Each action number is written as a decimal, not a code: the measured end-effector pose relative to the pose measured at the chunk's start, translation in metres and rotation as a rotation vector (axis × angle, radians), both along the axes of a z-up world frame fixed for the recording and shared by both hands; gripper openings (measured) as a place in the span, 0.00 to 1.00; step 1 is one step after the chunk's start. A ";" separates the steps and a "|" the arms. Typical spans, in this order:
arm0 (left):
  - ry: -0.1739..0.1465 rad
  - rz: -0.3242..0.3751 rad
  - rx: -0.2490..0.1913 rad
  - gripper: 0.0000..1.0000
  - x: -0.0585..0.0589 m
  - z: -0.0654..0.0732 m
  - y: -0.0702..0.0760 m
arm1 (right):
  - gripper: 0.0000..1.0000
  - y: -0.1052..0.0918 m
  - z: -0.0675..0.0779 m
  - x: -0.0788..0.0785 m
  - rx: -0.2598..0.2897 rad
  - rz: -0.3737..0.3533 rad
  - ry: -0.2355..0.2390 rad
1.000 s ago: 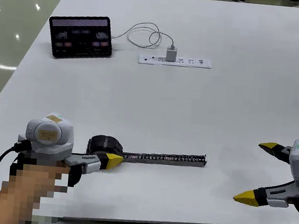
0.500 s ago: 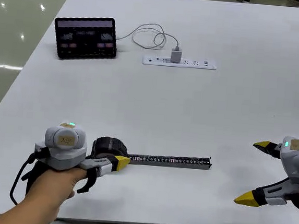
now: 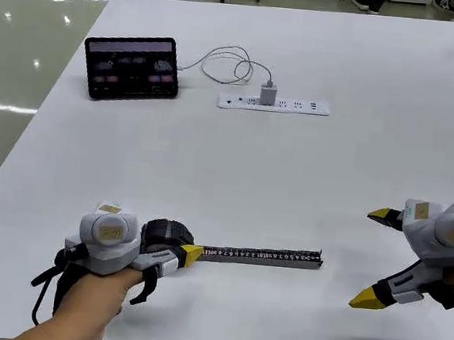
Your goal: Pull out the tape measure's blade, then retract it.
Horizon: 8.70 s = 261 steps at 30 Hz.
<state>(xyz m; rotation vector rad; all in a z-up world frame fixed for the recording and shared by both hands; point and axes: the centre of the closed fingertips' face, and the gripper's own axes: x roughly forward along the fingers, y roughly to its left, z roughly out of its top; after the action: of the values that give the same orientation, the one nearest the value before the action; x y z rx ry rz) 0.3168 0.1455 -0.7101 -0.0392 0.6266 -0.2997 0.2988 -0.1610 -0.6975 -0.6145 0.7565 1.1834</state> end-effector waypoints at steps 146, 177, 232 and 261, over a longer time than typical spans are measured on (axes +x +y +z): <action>0.097 0.130 -0.004 0.64 0.006 -0.026 -0.006 | 0.10 0.049 -0.064 0.004 -0.254 0.232 0.121; 0.098 0.130 -0.007 0.64 0.005 -0.025 -0.005 | 0.10 0.064 -0.064 0.003 -0.217 0.252 0.085; 0.107 0.133 -0.013 0.64 0.005 -0.026 -0.006 | 0.11 0.086 -0.064 0.004 -0.178 0.233 0.086; 0.108 0.133 -0.014 0.64 0.005 -0.027 -0.005 | 0.11 0.101 -0.063 0.002 -0.155 0.233 0.094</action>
<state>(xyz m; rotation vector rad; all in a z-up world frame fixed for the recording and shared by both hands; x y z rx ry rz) 0.3222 0.1403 -0.7369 -0.1111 0.7254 -0.1739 0.3007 -0.0597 -0.7601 -0.7958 0.8790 1.3828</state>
